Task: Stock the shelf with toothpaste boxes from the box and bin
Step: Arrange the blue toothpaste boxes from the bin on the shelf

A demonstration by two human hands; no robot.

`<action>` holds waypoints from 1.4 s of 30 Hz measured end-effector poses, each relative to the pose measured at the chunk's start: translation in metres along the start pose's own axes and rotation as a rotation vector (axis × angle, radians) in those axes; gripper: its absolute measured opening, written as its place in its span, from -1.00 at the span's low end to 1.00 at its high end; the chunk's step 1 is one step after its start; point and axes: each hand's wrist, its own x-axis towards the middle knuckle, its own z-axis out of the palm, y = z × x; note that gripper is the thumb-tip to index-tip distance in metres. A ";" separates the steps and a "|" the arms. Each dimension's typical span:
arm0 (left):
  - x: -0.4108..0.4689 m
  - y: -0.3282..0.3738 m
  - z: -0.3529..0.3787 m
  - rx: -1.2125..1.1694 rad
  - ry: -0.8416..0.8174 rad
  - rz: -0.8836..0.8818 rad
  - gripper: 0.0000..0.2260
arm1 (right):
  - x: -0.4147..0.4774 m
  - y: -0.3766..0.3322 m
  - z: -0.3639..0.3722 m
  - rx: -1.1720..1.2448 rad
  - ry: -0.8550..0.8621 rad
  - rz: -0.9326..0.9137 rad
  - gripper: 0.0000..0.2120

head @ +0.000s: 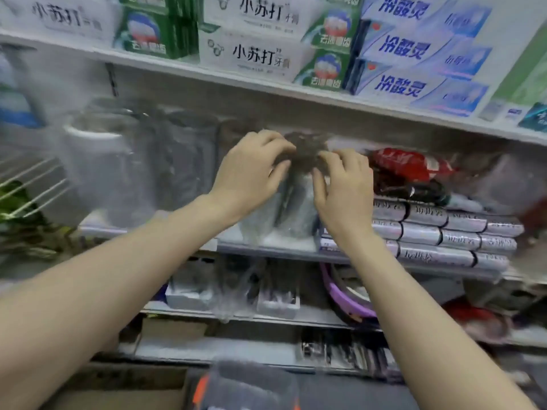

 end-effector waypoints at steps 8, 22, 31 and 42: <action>-0.117 -0.049 0.043 -0.085 -0.181 -0.092 -0.80 | -0.135 -0.041 0.050 0.072 -0.313 0.045 -0.74; -0.349 -0.084 0.168 -0.261 -0.449 -0.595 -0.78 | -0.388 -0.065 0.142 0.229 -0.797 0.198 -0.72; -0.522 -0.078 0.252 -0.287 -0.606 -0.989 -0.74 | -0.555 -0.047 0.203 0.233 -1.002 0.256 -0.70; -0.691 -0.082 0.363 -0.276 -0.838 -1.168 -0.68 | -0.727 -0.034 0.298 0.202 -1.170 0.308 -0.66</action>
